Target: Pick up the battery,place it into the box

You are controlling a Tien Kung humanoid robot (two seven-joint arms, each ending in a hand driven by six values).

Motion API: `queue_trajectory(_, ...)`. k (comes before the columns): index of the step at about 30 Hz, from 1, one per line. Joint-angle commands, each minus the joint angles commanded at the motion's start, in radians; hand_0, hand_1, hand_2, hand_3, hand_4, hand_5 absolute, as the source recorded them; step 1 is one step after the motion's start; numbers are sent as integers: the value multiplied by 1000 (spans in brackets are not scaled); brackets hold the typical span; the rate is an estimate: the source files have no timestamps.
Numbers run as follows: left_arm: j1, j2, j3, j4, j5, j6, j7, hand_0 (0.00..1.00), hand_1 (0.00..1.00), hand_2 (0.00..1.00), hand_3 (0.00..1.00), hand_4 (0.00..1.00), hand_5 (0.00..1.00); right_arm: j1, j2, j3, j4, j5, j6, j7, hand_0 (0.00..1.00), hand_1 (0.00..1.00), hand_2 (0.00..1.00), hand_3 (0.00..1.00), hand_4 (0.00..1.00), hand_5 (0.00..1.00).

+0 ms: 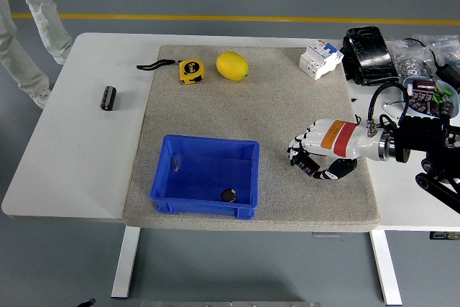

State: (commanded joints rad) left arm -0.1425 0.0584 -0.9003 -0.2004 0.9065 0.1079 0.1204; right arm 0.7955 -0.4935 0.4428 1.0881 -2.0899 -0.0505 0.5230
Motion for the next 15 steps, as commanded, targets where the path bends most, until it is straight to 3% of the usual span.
queue_trajectory(6, 2, 2, 0, -1, 2, 0, 2, 719, 794, 812, 635, 726, 596, 24, 6, 52, 31, 8, 7, -4, 534, 479, 526, 543, 429, 2)
queue_trajectory(15, 5, 5, 5, -3, 0, -1, 3, 719, 793, 811, 636, 728, 598, 52, 61, 148, 118, 29, 13, -19, 555, 498, 552, 553, 440, 2)
